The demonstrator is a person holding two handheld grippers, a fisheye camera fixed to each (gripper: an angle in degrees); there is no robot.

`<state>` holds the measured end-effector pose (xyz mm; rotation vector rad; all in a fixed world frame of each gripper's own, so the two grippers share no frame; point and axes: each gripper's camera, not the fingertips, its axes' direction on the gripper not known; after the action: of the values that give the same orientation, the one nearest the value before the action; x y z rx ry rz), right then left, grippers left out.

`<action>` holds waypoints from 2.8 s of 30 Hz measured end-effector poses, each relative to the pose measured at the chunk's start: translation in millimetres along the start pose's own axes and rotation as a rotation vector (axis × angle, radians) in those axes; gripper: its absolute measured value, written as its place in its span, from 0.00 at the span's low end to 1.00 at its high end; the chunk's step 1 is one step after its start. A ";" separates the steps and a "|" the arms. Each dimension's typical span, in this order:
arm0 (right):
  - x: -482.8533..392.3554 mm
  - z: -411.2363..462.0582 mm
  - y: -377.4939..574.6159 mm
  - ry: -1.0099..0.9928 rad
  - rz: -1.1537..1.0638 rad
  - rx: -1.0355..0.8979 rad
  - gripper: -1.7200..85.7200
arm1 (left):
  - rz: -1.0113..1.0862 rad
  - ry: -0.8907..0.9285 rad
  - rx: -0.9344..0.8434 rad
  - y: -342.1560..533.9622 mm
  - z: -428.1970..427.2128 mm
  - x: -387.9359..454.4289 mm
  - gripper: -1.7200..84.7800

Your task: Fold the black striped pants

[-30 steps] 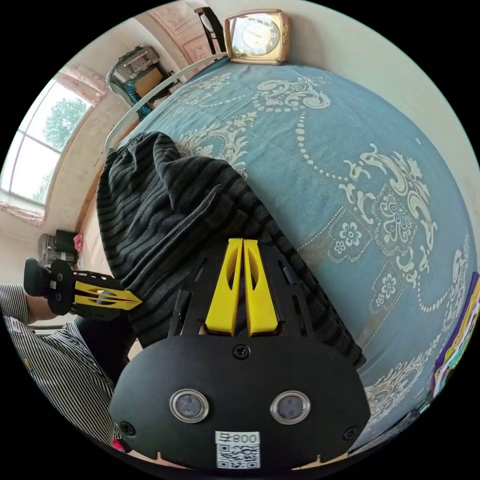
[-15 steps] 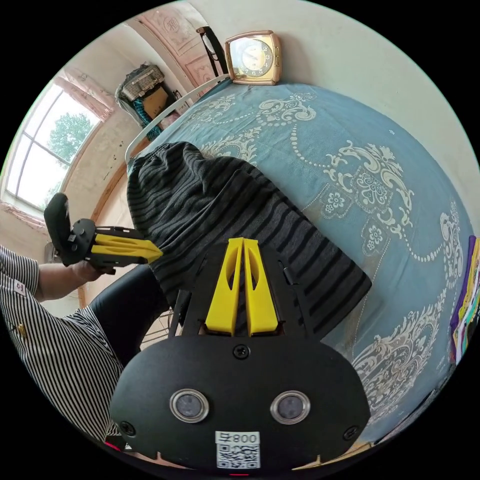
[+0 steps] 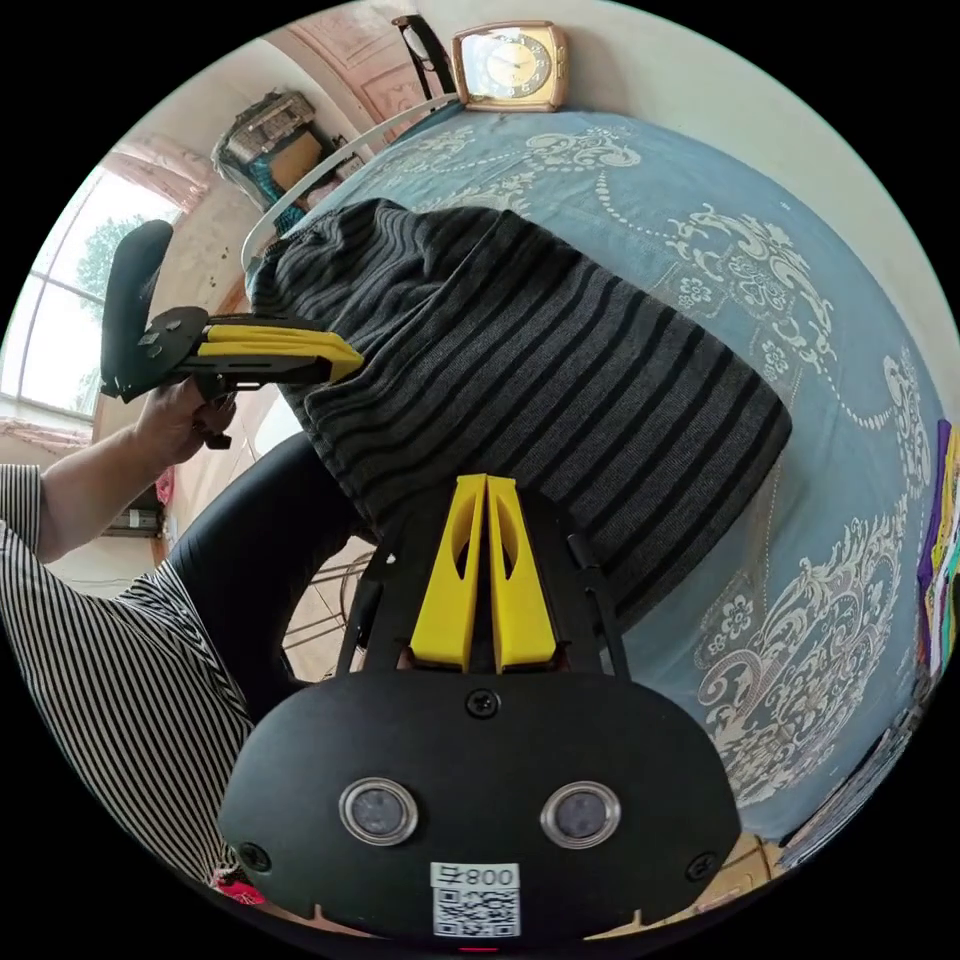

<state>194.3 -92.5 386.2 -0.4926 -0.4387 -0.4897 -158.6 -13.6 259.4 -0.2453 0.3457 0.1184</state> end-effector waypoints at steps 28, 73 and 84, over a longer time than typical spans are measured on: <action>165.2 -22.4 158.8 -0.471 0.430 0.126 0.09 | 0.463 -0.143 -0.071 -12.5 64.9 275.9 0.12; 262.4 -54.8 56.5 -0.632 0.668 0.378 0.08 | 0.431 0.221 0.113 63.2 -34.0 166.6 0.08; 110.5 -81.7 -93.5 -0.660 0.389 0.469 0.08 | 0.027 0.520 0.392 152.8 -107.8 -48.8 0.08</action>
<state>254.5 -245.8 408.6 -0.2600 -1.0370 0.1738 -262.6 102.3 145.0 0.1241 0.8775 0.0089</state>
